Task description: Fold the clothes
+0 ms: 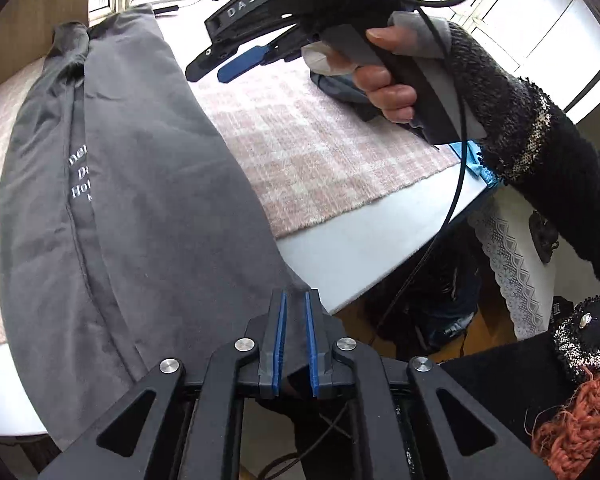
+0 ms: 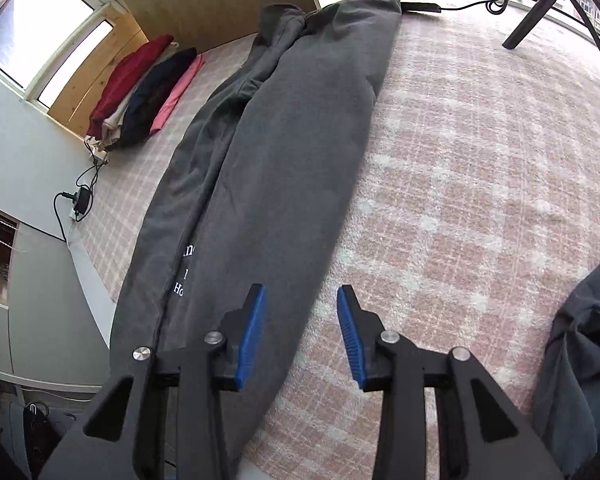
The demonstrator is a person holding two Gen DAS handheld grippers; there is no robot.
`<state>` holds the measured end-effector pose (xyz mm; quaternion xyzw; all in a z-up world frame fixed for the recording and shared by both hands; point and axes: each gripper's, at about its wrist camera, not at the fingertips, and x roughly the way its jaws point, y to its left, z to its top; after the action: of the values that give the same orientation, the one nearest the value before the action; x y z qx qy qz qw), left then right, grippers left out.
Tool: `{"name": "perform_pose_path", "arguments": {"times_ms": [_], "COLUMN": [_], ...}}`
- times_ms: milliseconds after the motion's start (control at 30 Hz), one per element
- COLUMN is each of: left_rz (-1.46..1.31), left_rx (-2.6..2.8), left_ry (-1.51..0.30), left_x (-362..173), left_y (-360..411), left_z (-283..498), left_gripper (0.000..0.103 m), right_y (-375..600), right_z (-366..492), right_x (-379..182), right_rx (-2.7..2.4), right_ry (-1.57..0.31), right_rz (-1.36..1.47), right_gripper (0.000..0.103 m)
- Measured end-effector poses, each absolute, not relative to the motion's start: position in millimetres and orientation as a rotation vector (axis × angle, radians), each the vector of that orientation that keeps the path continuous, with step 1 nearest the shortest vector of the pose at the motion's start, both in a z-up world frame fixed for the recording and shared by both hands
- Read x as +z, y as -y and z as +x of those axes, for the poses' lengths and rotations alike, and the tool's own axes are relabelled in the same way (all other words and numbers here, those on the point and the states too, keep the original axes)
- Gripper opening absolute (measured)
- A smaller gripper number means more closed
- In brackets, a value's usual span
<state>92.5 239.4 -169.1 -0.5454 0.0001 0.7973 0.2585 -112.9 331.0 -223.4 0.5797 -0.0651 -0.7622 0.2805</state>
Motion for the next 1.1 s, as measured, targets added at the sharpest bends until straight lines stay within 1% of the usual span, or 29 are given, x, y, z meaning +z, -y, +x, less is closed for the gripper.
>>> {"name": "perform_pose_path", "arguments": {"times_ms": [133, 200, 300, 467, 567, 633, 800, 933, 967, 1033, 1100], "left_rz": [-1.533, -1.537, -1.593, -1.636, -1.652, -1.649, -1.637, -1.553, -1.530, -1.561, -1.604], "left_rx": [2.160, 2.144, 2.138, 2.181, 2.248, 2.312, 2.519, 2.586, 2.581, 2.555, 2.516], "left_ry": [0.021, 0.007, 0.040, 0.247, 0.337, 0.361, 0.363, 0.513, 0.520, 0.419, 0.341], "left_x": [-176.4, -177.2, -182.5, -183.8, -189.9, -191.1, -186.7, -183.4, -184.5, -193.1, -202.7], "left_y": [-233.8, -231.8, -224.4, -192.2, -169.1, -153.7, -104.9, -70.4, -67.3, -73.9, -83.5], "left_z": [83.5, 98.1, 124.9, 170.4, 186.3, 189.0, 182.1, 168.1, 162.9, 149.4, 139.1], "left_gripper": [0.013, 0.018, 0.021, 0.022, 0.022, 0.022, 0.023, 0.023, 0.023, 0.023, 0.023], "right_y": [-308.5, -304.7, -307.8, -331.7, -328.7, -322.8, -316.3, -313.4, -310.6, -301.5, -295.9], "right_z": [-137.8, -140.8, -132.2, -61.1, -18.5, 0.2, 25.2, 25.3, 24.2, 22.1, 22.9], "right_x": [-237.5, -244.3, -246.0, -230.7, -238.4, -245.6, -259.3, -259.0, -259.3, -260.5, -257.2], "right_rx": [-2.033, -1.988, -1.961, -1.863, -1.784, -1.746, -1.722, -1.760, -1.763, -1.759, -1.773], "right_ry": [0.078, 0.080, 0.116, 0.234, 0.261, 0.273, 0.257, 0.264, 0.273, 0.281, 0.236], "right_rz": [1.671, 1.699, 1.707, 1.683, 1.730, 1.756, 1.796, 1.796, 1.793, 1.784, 1.765], "right_gripper": [0.036, 0.036, 0.036, 0.036, 0.036, 0.036, 0.036, 0.037, 0.037, 0.037, 0.035]}}
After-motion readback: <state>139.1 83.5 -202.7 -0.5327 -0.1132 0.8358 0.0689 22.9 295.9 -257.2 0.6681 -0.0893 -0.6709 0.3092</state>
